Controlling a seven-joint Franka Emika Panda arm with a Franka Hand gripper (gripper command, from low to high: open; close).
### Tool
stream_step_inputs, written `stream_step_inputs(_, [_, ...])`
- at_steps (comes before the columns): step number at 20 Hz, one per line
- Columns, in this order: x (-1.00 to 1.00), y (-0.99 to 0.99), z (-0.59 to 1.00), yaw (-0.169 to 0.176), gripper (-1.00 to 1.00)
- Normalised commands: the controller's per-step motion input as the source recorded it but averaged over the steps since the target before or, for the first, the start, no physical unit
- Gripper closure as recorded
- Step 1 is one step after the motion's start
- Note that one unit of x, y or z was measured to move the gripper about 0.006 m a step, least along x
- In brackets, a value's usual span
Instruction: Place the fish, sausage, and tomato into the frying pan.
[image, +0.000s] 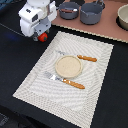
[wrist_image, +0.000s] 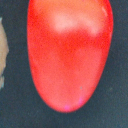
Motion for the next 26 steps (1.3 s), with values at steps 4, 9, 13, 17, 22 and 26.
stream_step_inputs(4, [-0.21,0.10,-0.34,0.000,-1.00])
stream_step_inputs(9, [-0.23,0.09,-0.28,0.000,1.00])
stream_step_inputs(13, [-0.23,0.06,-0.20,0.000,1.00])
stream_step_inputs(17, [-0.17,0.06,-0.15,0.000,1.00])
stream_step_inputs(22, [-0.06,0.10,0.17,0.000,1.00])
stream_step_inputs(26, [0.23,0.38,1.00,0.000,1.00])
